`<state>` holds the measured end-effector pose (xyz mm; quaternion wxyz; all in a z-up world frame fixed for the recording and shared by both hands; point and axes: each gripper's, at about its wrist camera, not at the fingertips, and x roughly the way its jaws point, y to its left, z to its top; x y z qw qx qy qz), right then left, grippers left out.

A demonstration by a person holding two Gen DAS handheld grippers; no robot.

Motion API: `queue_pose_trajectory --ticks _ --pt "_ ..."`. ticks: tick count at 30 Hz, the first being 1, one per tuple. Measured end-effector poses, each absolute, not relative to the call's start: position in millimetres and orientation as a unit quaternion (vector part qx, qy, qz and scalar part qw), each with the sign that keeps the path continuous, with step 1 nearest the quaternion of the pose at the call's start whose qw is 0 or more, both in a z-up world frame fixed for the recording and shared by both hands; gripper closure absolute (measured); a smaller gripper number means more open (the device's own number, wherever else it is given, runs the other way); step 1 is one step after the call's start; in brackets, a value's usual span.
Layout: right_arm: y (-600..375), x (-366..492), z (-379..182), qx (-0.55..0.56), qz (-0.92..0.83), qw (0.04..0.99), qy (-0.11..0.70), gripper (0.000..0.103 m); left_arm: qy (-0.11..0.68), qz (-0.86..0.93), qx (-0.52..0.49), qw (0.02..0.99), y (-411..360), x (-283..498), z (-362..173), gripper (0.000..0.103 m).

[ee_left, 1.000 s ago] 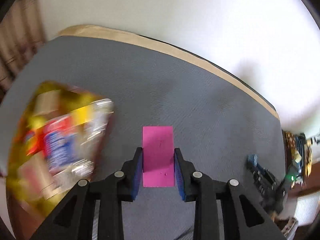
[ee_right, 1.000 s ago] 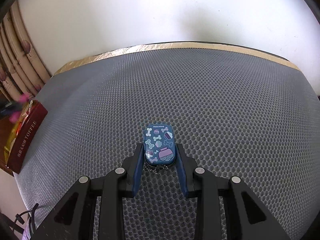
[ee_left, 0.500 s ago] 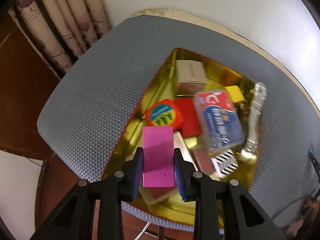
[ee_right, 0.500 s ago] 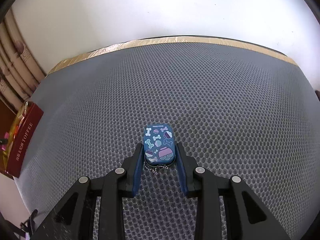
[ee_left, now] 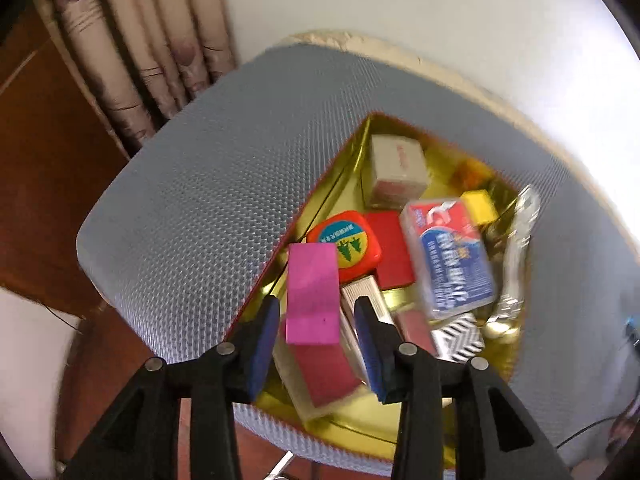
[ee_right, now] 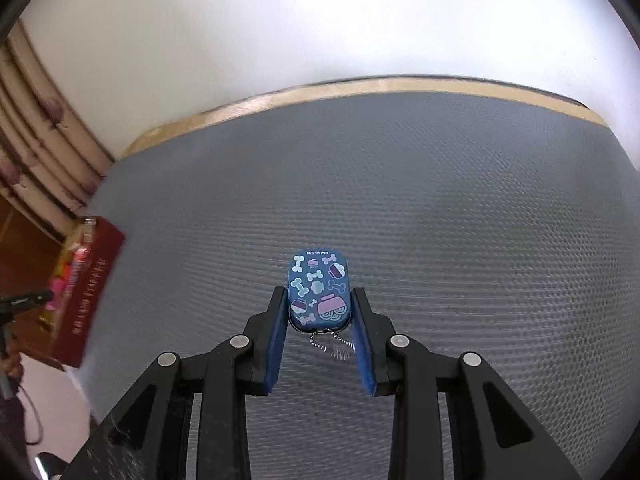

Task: Organize rigid objects
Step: 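Lower the pink eraser into the tin with the left gripper, then lower the blue keychain case into the tin and open the right gripper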

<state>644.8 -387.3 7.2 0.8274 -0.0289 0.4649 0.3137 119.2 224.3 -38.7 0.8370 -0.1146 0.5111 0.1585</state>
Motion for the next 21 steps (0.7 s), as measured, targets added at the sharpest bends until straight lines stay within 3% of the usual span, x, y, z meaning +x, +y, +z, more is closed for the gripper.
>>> queue_pose_trajectory --ticks 5,11,21 --pt "-348 610 38 -0.016 0.378 0.810 0.447 0.074 0.429 0.182 -0.108 0.878 208 67 -10 0.062" --pt "-256 549 65 -0.002 0.490 0.749 0.446 0.074 0.386 0.213 -0.075 0.895 196 14 -8 0.062" --pt "-89 476 18 -0.055 0.560 0.677 0.475 0.074 0.343 0.255 -0.098 0.899 219 -26 -13 0.062"
